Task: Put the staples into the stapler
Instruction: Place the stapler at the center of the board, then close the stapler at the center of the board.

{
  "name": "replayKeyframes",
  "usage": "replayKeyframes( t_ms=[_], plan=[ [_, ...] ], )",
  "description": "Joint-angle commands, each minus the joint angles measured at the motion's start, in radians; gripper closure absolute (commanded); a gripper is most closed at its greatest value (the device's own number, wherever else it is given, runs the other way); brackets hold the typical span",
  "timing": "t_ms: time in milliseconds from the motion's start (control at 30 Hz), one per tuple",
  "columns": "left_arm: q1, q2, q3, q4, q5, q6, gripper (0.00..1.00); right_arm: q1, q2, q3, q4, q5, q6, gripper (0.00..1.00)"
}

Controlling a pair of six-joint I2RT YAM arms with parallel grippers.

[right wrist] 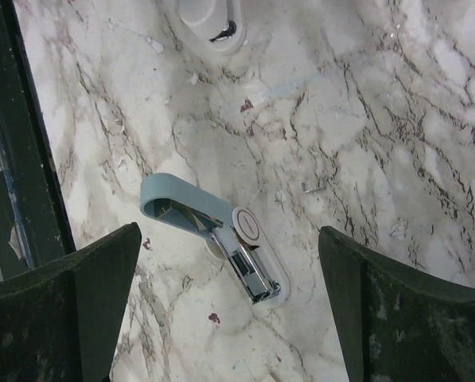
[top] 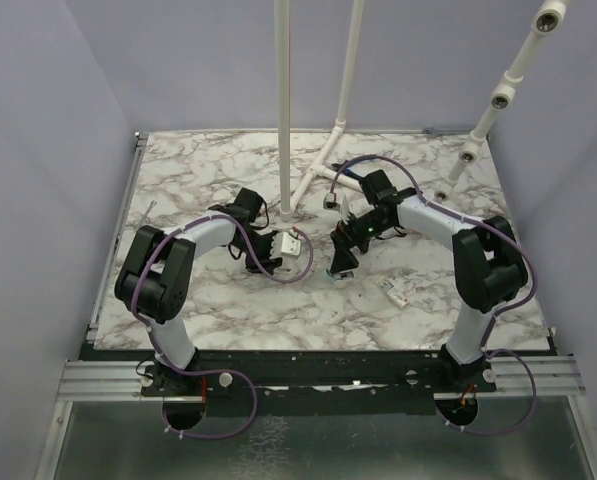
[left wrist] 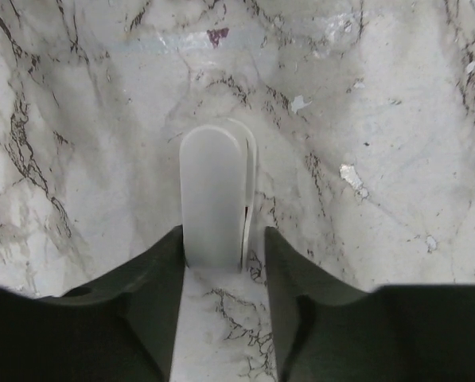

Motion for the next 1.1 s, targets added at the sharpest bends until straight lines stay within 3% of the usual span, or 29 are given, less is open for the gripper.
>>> replayKeyframes(
  t_ms=[0, 67, 133, 167, 200, 433, 667, 833, 1067],
  plan=[
    [0.004, 0.015, 0.004, -0.016, -0.066, -0.005, 0.47, -0.006, -0.048, -0.028, 0.042, 0.054, -0.023, 0.04],
    [0.004, 0.0, -0.007, -0.012, -0.076, -0.005, 0.39, -0.006, -0.051, -0.036, 0.029, 0.049, -0.044, 0.04],
    [0.004, -0.022, -0.018, -0.004, -0.081, -0.009, 0.21, -0.006, -0.066, -0.05, 0.018, 0.054, -0.083, 0.04],
    [0.005, -0.035, -0.022, 0.001, -0.084, -0.015, 0.05, -0.006, -0.077, -0.061, 0.018, 0.06, -0.104, 0.04],
    [0.007, -0.05, -0.024, 0.008, -0.082, -0.024, 0.02, -0.005, -0.089, -0.072, 0.018, 0.068, -0.129, 0.04],
    [0.009, -0.155, -0.022, 0.1, 0.02, -0.187, 0.01, 0.001, -0.129, -0.158, 0.026, 0.162, -0.296, 0.04],
    [-0.013, -0.19, -0.065, 0.221, 0.268, -0.278, 0.02, 0.031, -0.122, -0.209, 0.093, 0.258, -0.357, 0.09],
    [-0.118, -0.141, -0.053, 0.24, 0.295, -0.249, 0.11, 0.031, -0.114, -0.224, 0.101, 0.259, -0.347, 0.13],
    [-0.213, -0.087, -0.085, 0.456, 0.229, -0.403, 0.34, 0.032, -0.08, -0.223, 0.114, 0.312, -0.315, 0.23]
  ],
)
